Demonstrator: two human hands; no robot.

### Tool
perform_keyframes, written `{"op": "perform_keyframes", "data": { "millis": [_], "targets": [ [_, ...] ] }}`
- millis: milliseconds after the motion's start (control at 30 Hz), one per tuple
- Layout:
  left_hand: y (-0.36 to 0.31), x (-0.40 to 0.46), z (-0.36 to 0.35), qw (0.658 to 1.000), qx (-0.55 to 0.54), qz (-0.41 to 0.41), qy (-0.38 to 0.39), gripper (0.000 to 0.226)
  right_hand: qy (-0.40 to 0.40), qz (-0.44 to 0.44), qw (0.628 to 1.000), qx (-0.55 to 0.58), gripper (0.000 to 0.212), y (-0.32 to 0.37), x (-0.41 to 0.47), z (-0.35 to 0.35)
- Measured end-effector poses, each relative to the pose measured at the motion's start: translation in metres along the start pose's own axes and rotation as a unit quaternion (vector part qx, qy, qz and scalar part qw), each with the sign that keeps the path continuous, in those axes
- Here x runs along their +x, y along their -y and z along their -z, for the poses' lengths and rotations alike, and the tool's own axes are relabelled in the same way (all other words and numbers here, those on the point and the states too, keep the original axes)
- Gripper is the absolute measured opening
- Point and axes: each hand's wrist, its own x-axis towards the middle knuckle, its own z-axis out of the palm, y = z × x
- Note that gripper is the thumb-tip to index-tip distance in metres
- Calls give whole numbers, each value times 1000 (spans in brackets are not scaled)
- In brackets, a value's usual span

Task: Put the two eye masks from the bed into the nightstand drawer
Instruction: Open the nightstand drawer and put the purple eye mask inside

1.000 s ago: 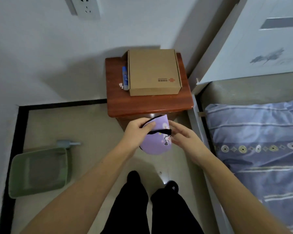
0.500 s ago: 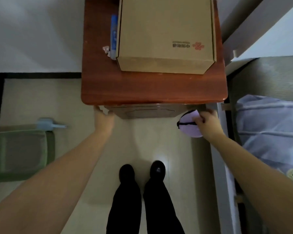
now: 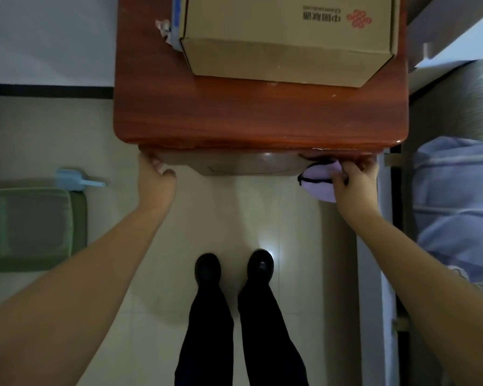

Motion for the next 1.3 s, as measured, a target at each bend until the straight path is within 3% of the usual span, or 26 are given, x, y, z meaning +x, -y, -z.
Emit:
{"op": "perform_keyframes", "data": {
  "millis": [167, 367, 500, 567, 667, 733, 833, 867, 933, 1033, 1133, 1233, 1300],
  "targets": [
    [46, -36, 18, 998, 17, 45, 44, 58, 5, 14, 1000, 5, 18, -27, -56, -10],
    [74, -43, 22, 992, 71, 59, 88, 54, 63, -28, 997, -34, 15, -53, -68, -33],
    [69, -48, 22, 992, 73, 71, 75, 60, 81, -46, 994, -51, 19, -45, -70, -30],
    [58, -61, 24, 996, 87, 22, 15, 53, 171, -88, 981, -34, 18, -24, -77, -19],
    [28, -91, 32, 984, 105, -137, -52, 38, 318, -75, 940, 95, 18, 29, -94, -4],
    [9, -107, 34, 980, 71, -180, 38, 40, 289, -61, 932, 211, 14, 69, -100, -3],
    [-15, -103, 27, 957, -56, -23, 284, 34, 192, -75, 934, 291, 14, 111, -82, -19],
    [-18, -93, 23, 956, -52, 2, 290, 25, 189, -79, 933, 297, 16, 121, -73, -27],
    [-23, -63, 18, 976, 16, 0, 215, 15, 218, -76, 929, 288, 17, 134, -54, -44],
    [-25, -19, 8, 985, 68, -22, 155, 16, 226, -58, 954, 186, 12, 139, -22, -76],
    [-20, 10, -16, 970, 191, 16, 151, 29, 183, -50, 981, 32, 21, 141, 7, -112],
    [-17, 23, -36, 938, 277, 93, 186, 35, 154, -58, 986, 6, 24, 141, 20, -138],
    [-18, 28, -43, 920, 324, 97, 197, 35, 137, -50, 989, -16, 26, 140, 21, -148]
  ]
}}
